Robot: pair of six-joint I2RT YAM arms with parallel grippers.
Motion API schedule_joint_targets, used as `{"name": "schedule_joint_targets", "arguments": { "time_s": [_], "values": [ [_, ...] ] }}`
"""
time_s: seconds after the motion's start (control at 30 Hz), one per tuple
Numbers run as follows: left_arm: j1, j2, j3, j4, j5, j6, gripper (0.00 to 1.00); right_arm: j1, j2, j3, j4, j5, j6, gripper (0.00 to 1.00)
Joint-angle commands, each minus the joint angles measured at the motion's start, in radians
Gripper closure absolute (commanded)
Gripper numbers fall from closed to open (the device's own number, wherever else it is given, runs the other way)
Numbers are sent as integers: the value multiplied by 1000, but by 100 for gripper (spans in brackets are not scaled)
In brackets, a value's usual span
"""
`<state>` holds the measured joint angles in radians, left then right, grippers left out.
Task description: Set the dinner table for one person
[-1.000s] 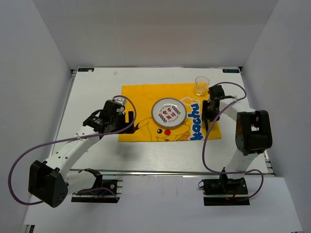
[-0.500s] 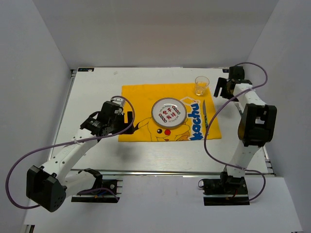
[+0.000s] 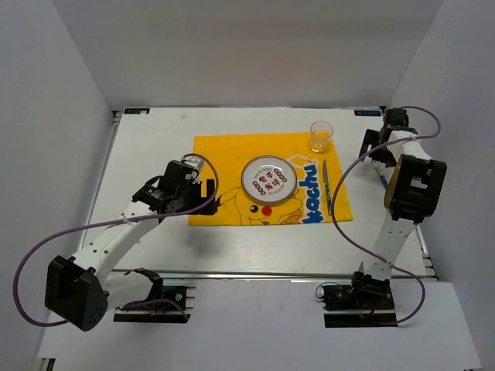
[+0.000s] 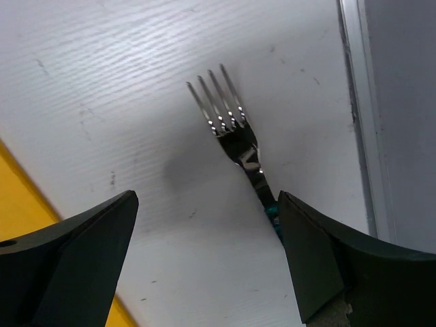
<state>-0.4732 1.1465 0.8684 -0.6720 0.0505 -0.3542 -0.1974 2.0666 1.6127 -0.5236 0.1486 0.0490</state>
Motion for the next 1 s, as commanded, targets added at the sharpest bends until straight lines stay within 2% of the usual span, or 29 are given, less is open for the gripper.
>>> {"name": "schedule_joint_targets", "arguments": {
  "time_s": [0.0,0.23,0.33,0.53,0.83,0.93,0.97],
  "values": [
    [4,-21,4,11,25,17,2,-36,-57,-60,22,-46,-28,11],
    [-5,-18,3,11,26,15,2,-91,-158,-224,37,-89,-32,12],
    [-5,-24,6,9,28,17,2,-108,-186,-246,19,-77,-31,12],
    [-5,-59,-3,15,23,14,2,-122,-165,-283,37,-96,-44,14],
    [-15,-74,-5,17,23,14,2,-123,-92,-312,45,-40,-40,18],
    [-15,-71,-3,17,28,15,2,-119,-83,-336,54,-35,-26,28],
    [-15,-71,-2,17,28,15,2,-116,-80,-342,57,-32,-24,37]
  ]
}}
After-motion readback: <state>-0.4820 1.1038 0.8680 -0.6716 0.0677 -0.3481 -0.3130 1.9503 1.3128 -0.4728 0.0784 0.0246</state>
